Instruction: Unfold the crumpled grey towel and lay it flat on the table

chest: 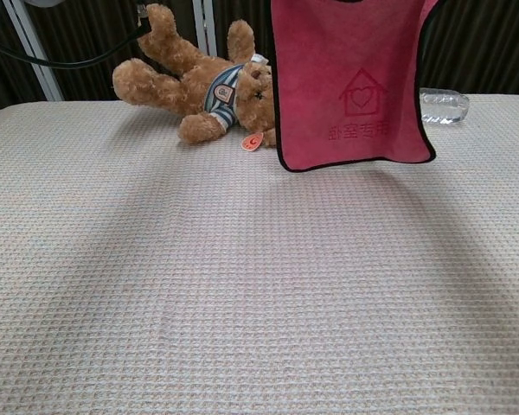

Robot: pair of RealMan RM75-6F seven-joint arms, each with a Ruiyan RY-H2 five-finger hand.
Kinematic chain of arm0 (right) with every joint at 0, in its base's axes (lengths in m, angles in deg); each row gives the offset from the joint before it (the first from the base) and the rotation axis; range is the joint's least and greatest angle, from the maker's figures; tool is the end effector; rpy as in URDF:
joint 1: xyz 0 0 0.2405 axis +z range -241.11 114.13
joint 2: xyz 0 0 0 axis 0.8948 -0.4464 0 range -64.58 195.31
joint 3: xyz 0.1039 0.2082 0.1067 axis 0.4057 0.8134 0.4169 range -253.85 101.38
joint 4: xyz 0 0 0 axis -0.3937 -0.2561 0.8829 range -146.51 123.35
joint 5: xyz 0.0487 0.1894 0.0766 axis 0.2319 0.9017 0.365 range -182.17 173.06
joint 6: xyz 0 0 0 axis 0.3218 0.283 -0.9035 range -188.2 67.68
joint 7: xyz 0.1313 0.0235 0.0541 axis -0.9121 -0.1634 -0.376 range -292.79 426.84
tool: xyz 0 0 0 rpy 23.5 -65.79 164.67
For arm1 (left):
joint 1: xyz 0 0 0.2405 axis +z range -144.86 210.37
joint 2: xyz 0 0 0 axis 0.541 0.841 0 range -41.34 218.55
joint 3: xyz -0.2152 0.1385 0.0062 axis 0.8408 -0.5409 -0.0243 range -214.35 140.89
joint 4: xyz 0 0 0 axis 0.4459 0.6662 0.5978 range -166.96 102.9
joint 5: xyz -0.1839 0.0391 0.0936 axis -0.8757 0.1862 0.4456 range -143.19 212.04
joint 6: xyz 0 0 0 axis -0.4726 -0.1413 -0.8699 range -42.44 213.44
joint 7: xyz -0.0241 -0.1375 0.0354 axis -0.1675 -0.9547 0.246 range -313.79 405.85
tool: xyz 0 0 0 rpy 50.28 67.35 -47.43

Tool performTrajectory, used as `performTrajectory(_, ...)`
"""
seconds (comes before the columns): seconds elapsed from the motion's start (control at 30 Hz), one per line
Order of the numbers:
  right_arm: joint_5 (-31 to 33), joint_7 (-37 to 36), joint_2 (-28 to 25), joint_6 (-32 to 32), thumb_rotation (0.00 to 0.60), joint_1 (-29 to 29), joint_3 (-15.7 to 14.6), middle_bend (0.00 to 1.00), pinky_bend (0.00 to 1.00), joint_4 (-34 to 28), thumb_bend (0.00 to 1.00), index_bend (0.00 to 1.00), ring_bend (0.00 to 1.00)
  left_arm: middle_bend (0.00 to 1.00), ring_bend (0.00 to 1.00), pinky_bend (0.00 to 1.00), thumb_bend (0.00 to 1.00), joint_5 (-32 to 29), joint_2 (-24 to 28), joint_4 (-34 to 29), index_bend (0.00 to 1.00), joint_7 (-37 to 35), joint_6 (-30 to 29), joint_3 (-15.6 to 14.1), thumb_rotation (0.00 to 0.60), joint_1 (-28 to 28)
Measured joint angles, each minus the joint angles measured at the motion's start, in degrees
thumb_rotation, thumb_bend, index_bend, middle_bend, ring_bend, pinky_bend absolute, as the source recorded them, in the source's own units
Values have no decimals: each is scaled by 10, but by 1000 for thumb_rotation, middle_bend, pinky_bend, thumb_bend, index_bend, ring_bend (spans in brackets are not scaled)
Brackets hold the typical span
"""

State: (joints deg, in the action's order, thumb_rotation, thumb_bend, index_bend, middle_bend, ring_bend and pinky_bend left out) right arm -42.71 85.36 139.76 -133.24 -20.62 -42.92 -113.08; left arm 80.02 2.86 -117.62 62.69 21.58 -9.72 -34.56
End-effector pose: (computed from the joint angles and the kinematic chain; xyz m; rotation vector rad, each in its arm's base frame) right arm -0.1064 -0.3971 0.1531 1.0920 -1.1270 1.3176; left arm 0.0404 0.4295 0.0736 -1.5577 -0.8987 -1.4764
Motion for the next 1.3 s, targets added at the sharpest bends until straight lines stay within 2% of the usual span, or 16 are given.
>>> performTrajectory(0.23, -2, -7, -17, -4, 600, -21, -16, 201, 0, -32, 557, 715, 0, 229, 0, 32, 490, 7, 16, -45, 593, -2, -14, -8, 600, 28)
performTrajectory(0.5, -37, -14, -27, -15, 600, -64, -80, 201, 0, -69, 557, 715, 0, 230, 0, 32, 489, 27, 25, -115, 594, -14, -33, -45, 600, 75)
performTrajectory(0.77, -102, -37, -22, -21, 600, -115, -160, 201, 0, -81, 557, 715, 0, 230, 0, 32, 490, 69, 20, -201, 594, -21, -58, -104, 600, 126)
performTrajectory(0.93, -147, -45, -16, -26, 600, -136, -193, 201, 0, -86, 557, 716, 0, 231, 0, 32, 490, 112, 9, -246, 593, -27, -83, -150, 600, 167)
performTrajectory(1.3, -251, -68, -11, -43, 600, -190, -269, 202, 0, -108, 558, 723, 0, 231, 0, 32, 490, 188, -7, -288, 597, -38, -112, -224, 600, 237)
